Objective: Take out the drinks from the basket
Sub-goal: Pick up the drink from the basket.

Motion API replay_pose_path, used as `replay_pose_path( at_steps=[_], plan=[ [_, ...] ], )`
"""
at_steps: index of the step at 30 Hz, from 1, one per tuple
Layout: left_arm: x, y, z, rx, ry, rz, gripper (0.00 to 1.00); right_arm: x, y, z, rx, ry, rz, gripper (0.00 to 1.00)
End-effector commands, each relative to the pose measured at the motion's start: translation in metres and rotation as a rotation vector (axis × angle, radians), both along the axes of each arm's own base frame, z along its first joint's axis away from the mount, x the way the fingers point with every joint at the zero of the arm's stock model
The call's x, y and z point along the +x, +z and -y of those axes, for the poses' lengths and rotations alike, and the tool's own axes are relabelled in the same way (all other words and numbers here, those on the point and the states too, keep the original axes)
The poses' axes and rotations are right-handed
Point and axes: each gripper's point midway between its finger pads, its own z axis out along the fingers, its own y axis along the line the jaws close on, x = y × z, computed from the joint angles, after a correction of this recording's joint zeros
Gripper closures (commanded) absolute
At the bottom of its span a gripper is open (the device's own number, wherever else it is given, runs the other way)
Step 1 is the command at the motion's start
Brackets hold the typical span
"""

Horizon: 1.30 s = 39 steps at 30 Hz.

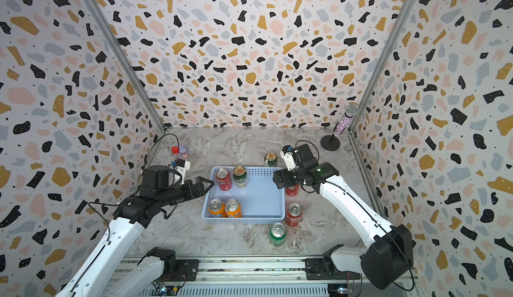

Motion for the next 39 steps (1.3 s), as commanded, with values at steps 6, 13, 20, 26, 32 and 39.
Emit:
replay_pose_path(
  at_steps=[6, 13, 20, 26, 32, 39],
  plan=[
    [0.002, -0.025, -0.024, 0.170, 0.049, -0.003, 0.00, -0.031, -0.014, -0.021, 0.118, 0.063, -0.165, 0.09],
    [0.003, -0.024, -0.025, 0.176, 0.031, -0.002, 0.00, -0.020, -0.007, -0.041, 0.110, 0.082, -0.117, 0.00],
    [0.009, -0.020, -0.035, 0.124, 0.066, -0.005, 0.00, 0.003, -0.009, -0.079, 0.045, 0.124, -0.073, 0.00],
    [0.017, -0.024, -0.045, 0.071, 0.108, -0.037, 0.00, 0.028, -0.011, -0.107, 0.029, 0.127, -0.040, 0.00],
    [0.017, -0.033, -0.046, 0.063, 0.120, -0.077, 0.00, 0.043, -0.017, -0.130, -0.024, 0.147, -0.038, 0.00],
    [0.018, -0.036, -0.046, 0.059, 0.123, -0.090, 0.00, 0.055, -0.028, -0.150, -0.080, 0.182, -0.032, 0.00]
  ],
)
